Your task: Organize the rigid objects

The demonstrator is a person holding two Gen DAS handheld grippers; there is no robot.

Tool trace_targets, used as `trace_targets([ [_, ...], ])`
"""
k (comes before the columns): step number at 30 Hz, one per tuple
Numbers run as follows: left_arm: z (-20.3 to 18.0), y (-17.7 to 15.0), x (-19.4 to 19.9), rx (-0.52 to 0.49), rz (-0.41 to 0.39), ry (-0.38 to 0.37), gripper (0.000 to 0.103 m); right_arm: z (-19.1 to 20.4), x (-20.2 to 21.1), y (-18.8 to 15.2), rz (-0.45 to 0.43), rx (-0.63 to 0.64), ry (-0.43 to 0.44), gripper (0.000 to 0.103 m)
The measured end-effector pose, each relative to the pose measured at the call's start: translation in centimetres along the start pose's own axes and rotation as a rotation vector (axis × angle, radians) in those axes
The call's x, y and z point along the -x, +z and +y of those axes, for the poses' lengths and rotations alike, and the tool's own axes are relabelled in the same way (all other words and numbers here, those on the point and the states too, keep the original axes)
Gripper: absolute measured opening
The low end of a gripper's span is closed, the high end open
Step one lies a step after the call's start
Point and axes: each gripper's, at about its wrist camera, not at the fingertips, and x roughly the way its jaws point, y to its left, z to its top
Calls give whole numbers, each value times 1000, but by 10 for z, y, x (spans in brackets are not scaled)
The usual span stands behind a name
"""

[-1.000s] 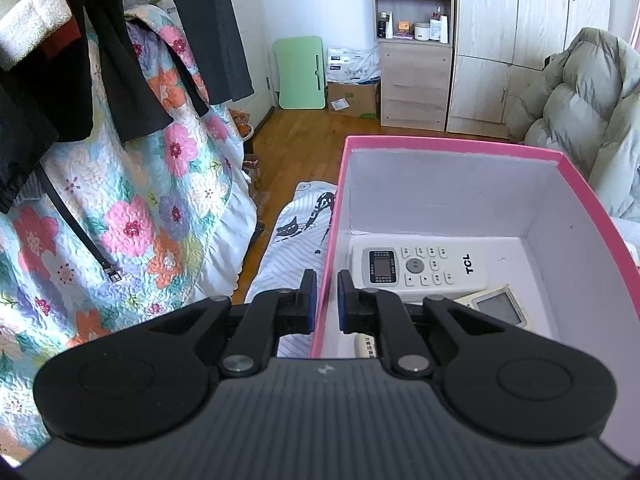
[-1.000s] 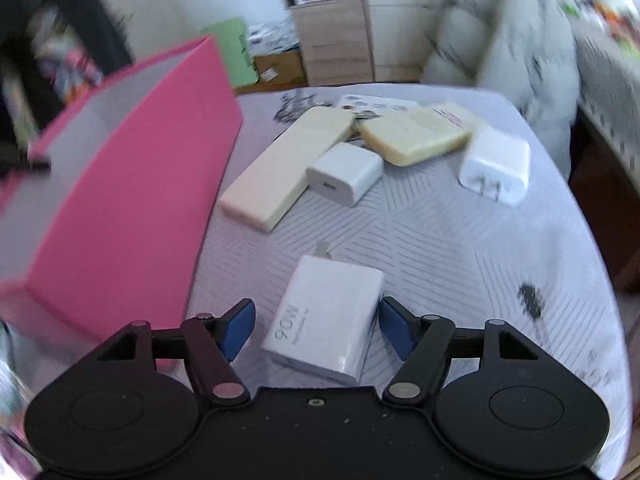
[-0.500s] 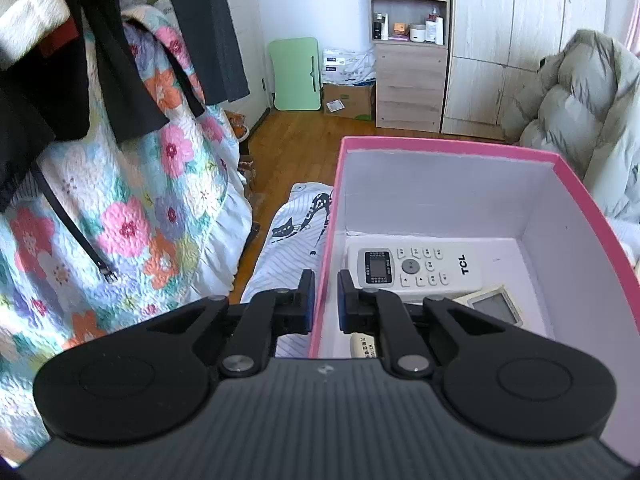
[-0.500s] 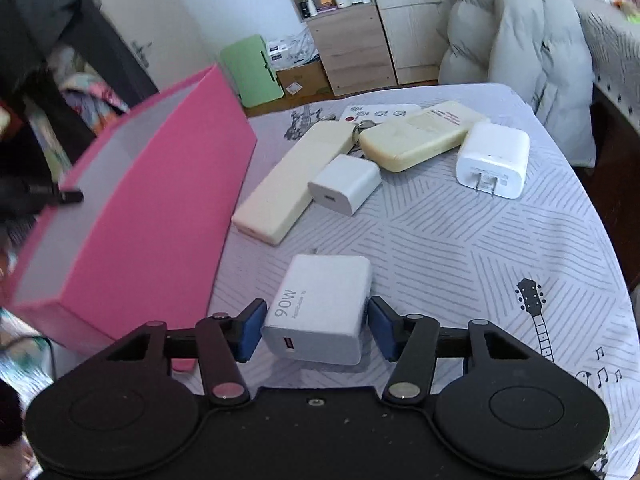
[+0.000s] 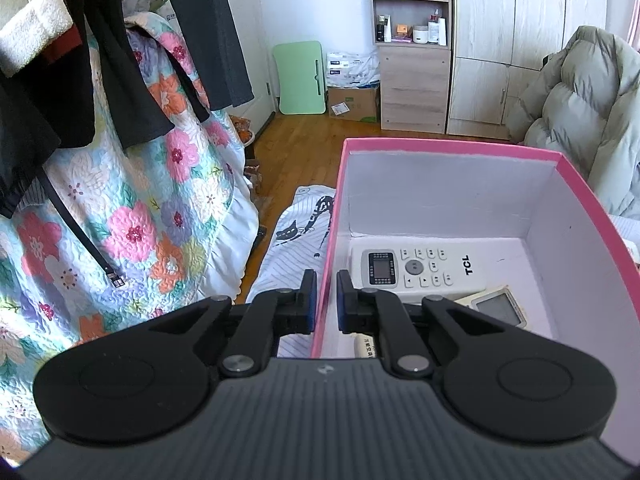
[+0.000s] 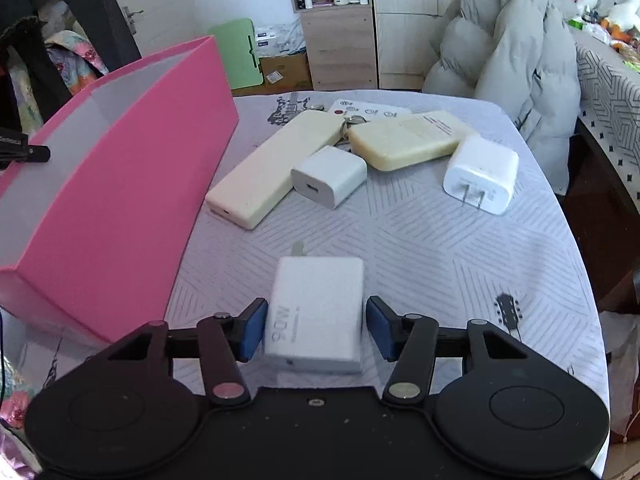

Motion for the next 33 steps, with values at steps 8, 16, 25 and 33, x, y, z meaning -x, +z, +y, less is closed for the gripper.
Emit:
trace_targets([
  [8,1,-1,0,8,2,-3,9,-34,23,25,-32,-296,236,56],
  [16,4,0,0,16,-6,5,8,20,47,99,-25,-262,664,56],
  [25,1,0,-1,14,-11,11,8,106,-64,135,362,-214,673,56],
  [33,31,4,-12,198,72,-135,7,125,-86,126,421,-154,588,56],
])
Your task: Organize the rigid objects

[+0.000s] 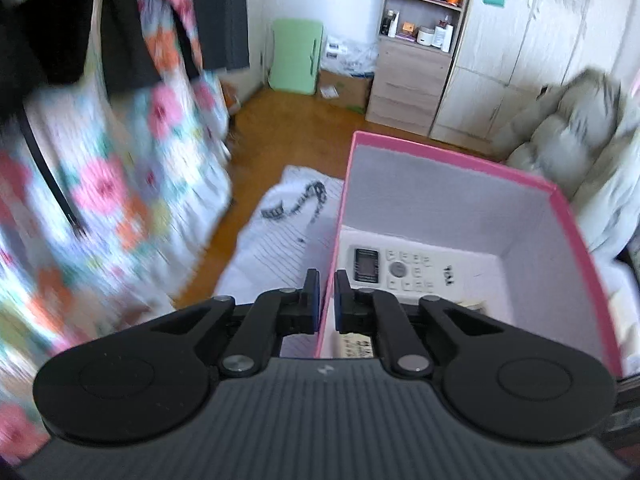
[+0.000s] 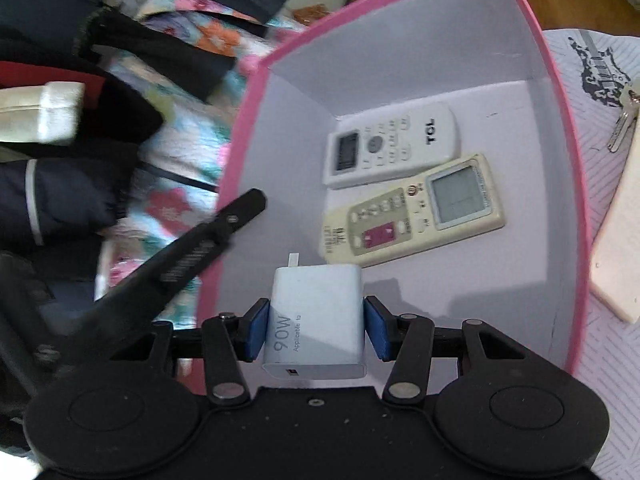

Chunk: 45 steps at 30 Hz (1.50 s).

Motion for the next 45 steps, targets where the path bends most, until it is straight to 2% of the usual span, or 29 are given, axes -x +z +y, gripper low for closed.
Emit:
trace_targets([
  [4,-8,-3,2,-52,-22,49,6,3,-13,-2,-1,-2,-32,56],
  [7,-18,-6,2,-108,-37,90,7,1,-28,-6,36,-40,-35,56],
  [9,-18,-5,3,-116,-42,92,6,4,-32,-8,42,-41,-66,57],
  [12,-19,-5,3,-131,-45,97,6,10,-17,-13,-4,27,-71,59],
  [14,-25,-7,4,-164,-54,120,7,18,0,-20,-10,120,-77,59],
  [18,-34,-8,3,-213,-65,157,8,40,42,-42,-117,323,-132,59],
  [23,-39,-10,2,-236,-68,178,9,37,95,-69,-310,440,-216,59],
  [29,-42,-13,3,-257,-72,198,9,-16,138,-81,-450,346,-269,59],
  [34,-42,-13,3,-260,-72,199,10,-70,148,-88,-524,233,-331,59],
  [38,-40,-13,6,-265,-88,195,10,-104,132,-83,-496,147,-353,59],
  [45,-40,-13,6,-271,-86,196,10,-141,94,-46,-410,-52,-243,60],
])
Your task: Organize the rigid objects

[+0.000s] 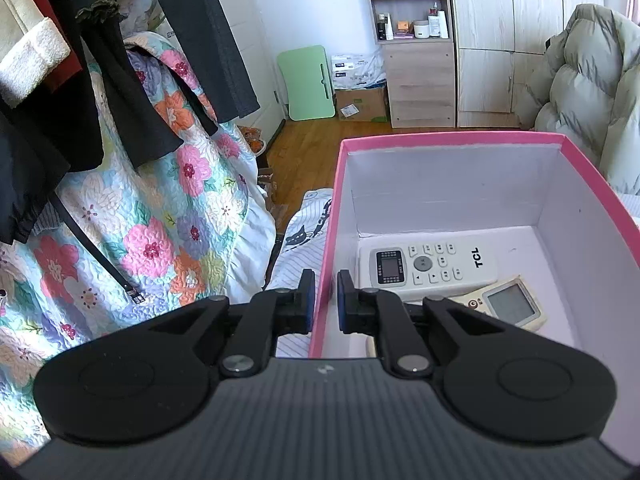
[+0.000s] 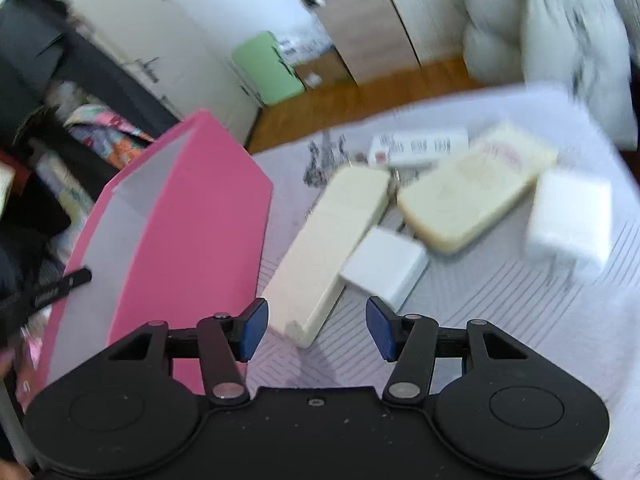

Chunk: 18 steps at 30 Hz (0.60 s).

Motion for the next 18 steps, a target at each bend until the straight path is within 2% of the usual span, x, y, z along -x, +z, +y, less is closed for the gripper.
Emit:
trace_targets([
  [2,-1,0,0,0,-1,1,10,3,-5,-5,-9,-10,-12,60],
  [4,-1,0,0,-4,-1,0,10,9,-1,-9,-40,38,-42,60],
  [6,-3,0,0,-6,-2,-2,10,1,9,-10,-65,18,-37,60],
  [9,-3,-1,1,-4,-12,-3,10,-18,24,-4,-101,-74,-42,68],
  [13,-5,-1,1,-16,-16,6,10,-46,25,10,-109,-189,-17,69],
  [18,-4,-2,2,-19,-19,5,10,-82,6,21,-127,-446,16,69],
])
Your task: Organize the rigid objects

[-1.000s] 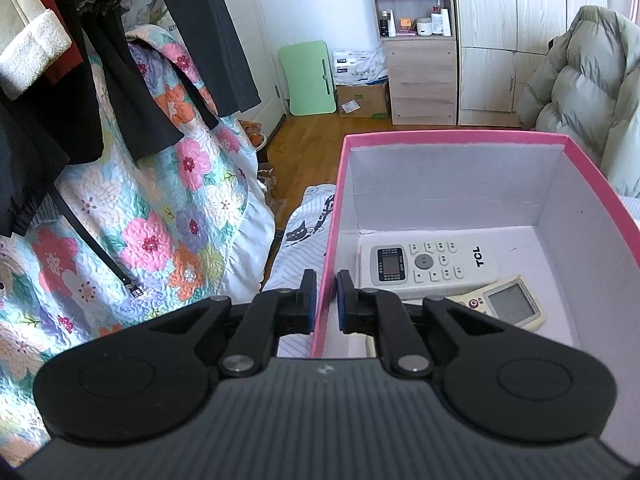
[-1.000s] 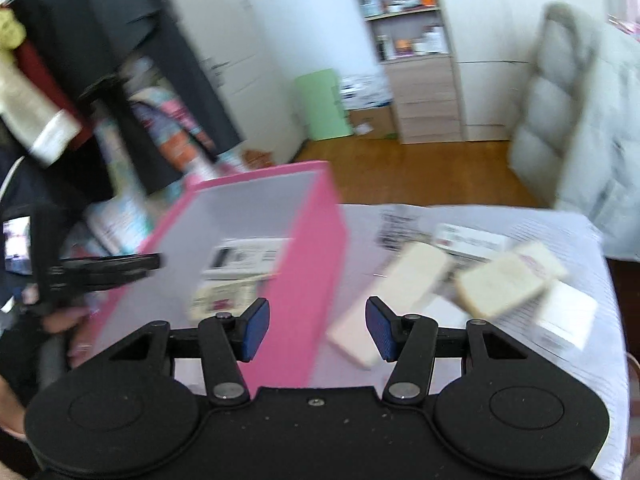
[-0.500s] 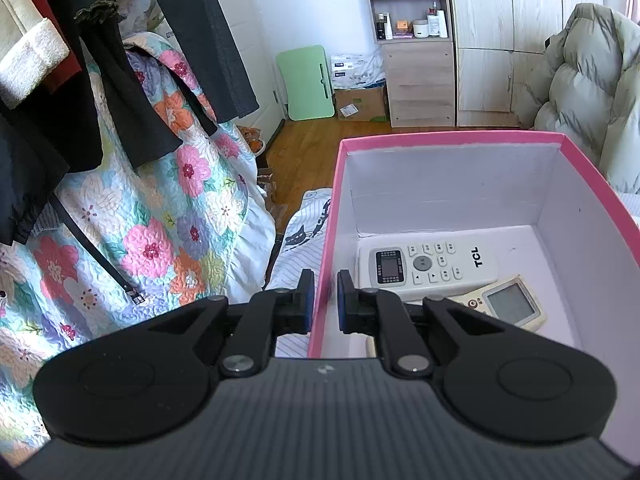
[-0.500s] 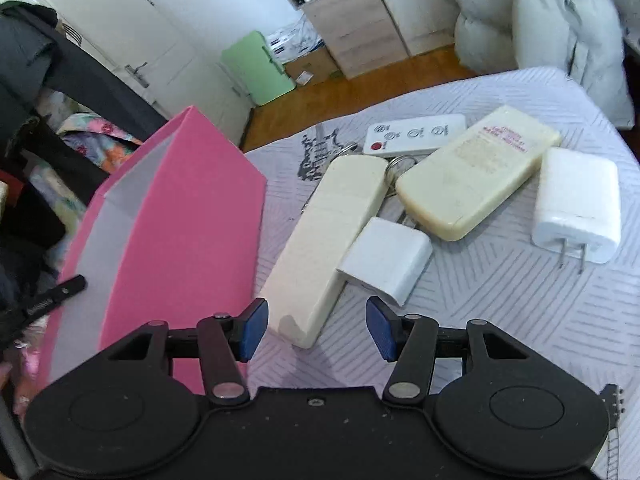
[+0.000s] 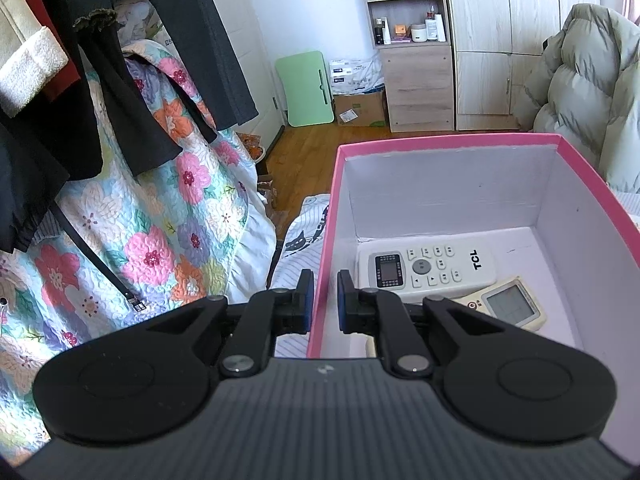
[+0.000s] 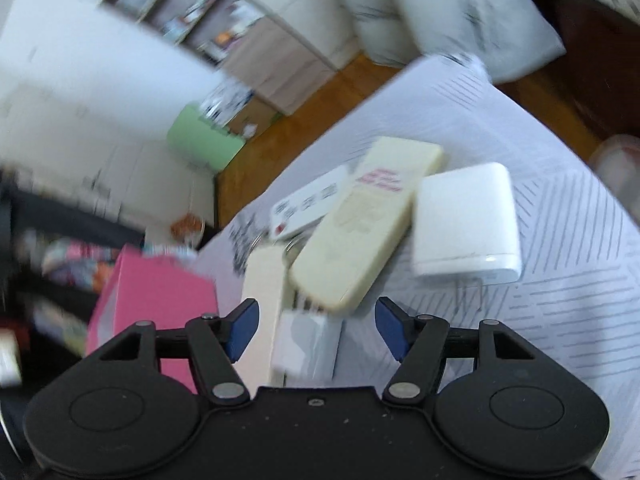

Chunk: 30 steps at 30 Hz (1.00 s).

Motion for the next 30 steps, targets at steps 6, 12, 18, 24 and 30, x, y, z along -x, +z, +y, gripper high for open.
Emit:
trace_targets([
  [6,1,0,0,1,-1,-3,10,-20,-11,2,-73,-239,89,73],
  [12,0,0,1,-2,-1,0,10,-21,-17,-5,-142,-272,91,57],
  [18,-1,0,1,-3,-1,0,10,-8,-2,-21,-203,-63,42,27],
  [24,-1,0,0,-1,-1,-1,10,12,23,-34,-226,101,76,20],
  [30,0,1,0,-3,-1,-1,10,26,58,-49,-206,242,26,20],
])
